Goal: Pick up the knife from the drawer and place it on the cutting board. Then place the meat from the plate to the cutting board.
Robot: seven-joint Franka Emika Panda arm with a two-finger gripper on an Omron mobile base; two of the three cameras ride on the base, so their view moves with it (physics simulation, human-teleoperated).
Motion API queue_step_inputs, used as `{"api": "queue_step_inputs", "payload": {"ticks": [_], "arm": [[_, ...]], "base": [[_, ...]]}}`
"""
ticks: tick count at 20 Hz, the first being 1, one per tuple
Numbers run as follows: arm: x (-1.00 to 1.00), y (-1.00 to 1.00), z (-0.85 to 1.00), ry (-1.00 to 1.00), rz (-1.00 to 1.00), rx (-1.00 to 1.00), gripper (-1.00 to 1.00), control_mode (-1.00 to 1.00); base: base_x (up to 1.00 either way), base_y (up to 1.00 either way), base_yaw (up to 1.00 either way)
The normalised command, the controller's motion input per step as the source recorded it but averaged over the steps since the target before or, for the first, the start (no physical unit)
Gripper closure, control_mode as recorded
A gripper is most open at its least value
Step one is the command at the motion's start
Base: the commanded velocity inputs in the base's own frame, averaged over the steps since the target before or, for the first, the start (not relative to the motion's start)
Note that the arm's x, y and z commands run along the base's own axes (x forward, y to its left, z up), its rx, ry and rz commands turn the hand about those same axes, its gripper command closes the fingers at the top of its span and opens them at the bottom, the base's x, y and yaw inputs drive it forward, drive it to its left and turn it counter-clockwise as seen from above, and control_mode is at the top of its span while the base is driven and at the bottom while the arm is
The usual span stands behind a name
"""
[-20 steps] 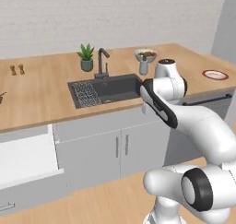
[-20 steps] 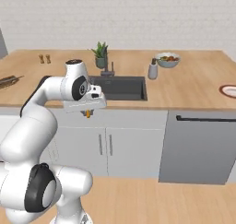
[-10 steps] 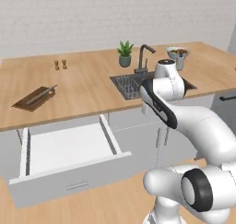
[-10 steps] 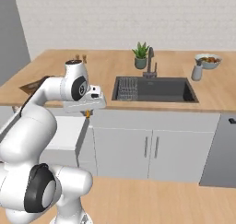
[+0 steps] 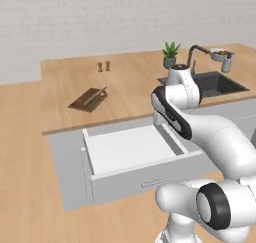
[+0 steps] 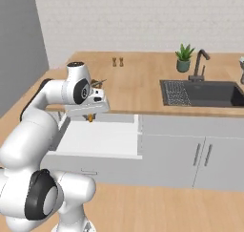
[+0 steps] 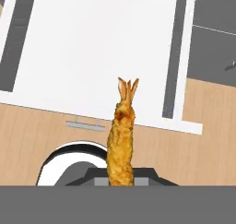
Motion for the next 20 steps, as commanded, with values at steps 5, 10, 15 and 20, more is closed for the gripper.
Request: {"api": "queue_step_inputs", "payload": {"ticks": [5,10,15,20], "arm": [[0.0,0.0,0.0,0.0,0.0,0.0,1.0,1.0],[0.0,0.0,0.0,0.0,0.0,0.0,1.0,1.0],[0.0,0.0,0.0,0.0,0.0,0.0,1.0,1.0],[0.0,0.0,0.0,0.0,0.0,0.0,1.0,1.0]], "base": [[0.01,1.0,0.0],[0.16,1.0,0.0],[0.4,1.0,-0.14],[0.51,0.95,-0.23]]}}
